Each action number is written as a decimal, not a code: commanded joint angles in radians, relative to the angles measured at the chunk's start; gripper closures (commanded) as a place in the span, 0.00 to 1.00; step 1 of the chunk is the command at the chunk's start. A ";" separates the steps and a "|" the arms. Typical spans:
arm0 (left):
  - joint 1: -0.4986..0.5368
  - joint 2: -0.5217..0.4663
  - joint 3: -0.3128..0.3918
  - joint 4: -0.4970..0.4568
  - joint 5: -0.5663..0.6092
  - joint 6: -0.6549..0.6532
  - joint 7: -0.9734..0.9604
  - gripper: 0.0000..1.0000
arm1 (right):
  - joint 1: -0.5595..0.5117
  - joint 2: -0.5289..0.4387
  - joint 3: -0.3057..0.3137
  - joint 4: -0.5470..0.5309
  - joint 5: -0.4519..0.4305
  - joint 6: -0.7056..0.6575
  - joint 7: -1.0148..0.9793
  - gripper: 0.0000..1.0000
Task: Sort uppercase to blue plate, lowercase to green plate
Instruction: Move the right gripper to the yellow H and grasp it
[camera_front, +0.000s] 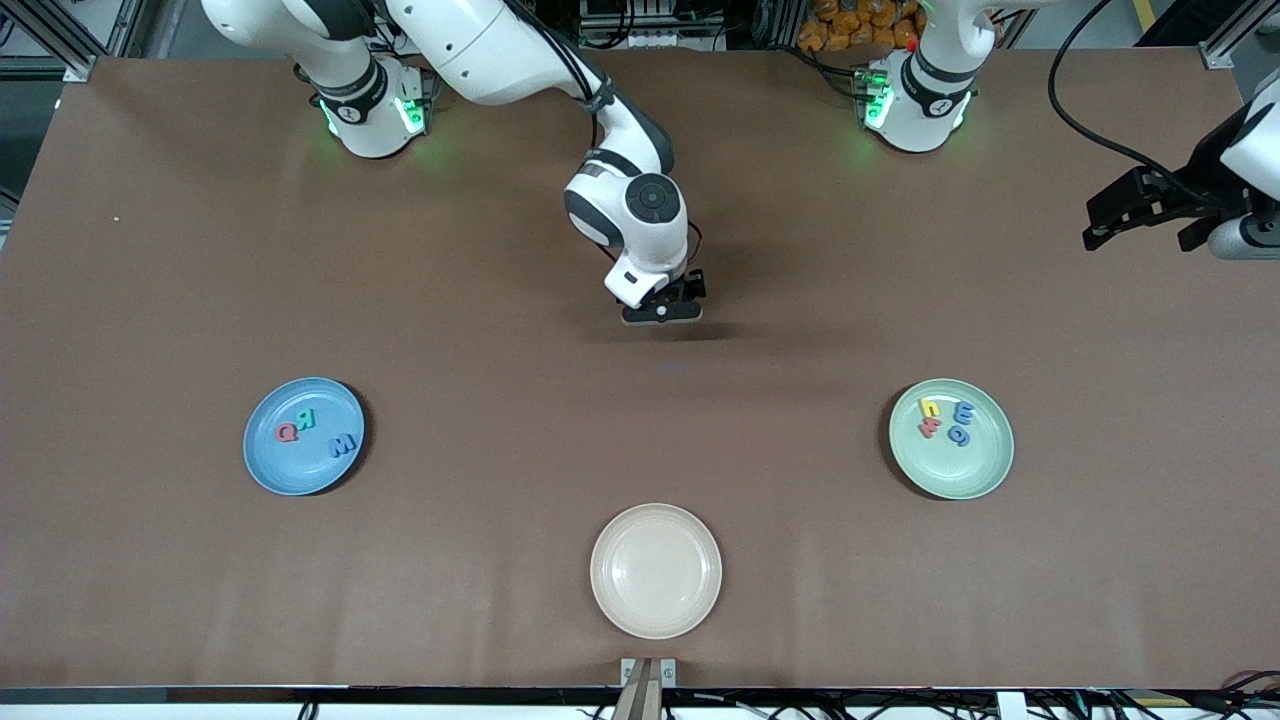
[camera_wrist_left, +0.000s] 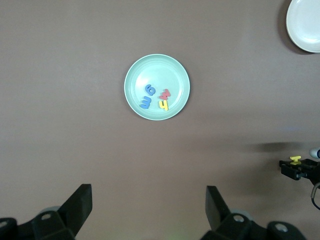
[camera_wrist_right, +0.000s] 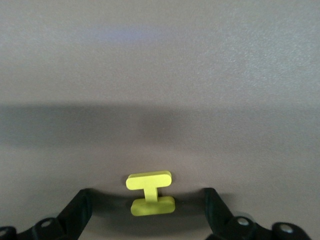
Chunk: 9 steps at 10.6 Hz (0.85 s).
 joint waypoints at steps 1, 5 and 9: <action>0.008 -0.012 -0.005 -0.005 0.025 -0.011 -0.013 0.00 | 0.006 0.016 0.002 0.026 -0.014 -0.005 0.025 0.00; 0.011 -0.011 -0.007 -0.008 0.025 -0.012 -0.013 0.00 | 0.008 0.014 0.002 0.029 -0.001 -0.007 0.027 1.00; 0.010 -0.009 -0.007 -0.010 0.025 -0.012 -0.011 0.00 | 0.006 0.005 -0.001 0.029 -0.018 -0.015 0.019 1.00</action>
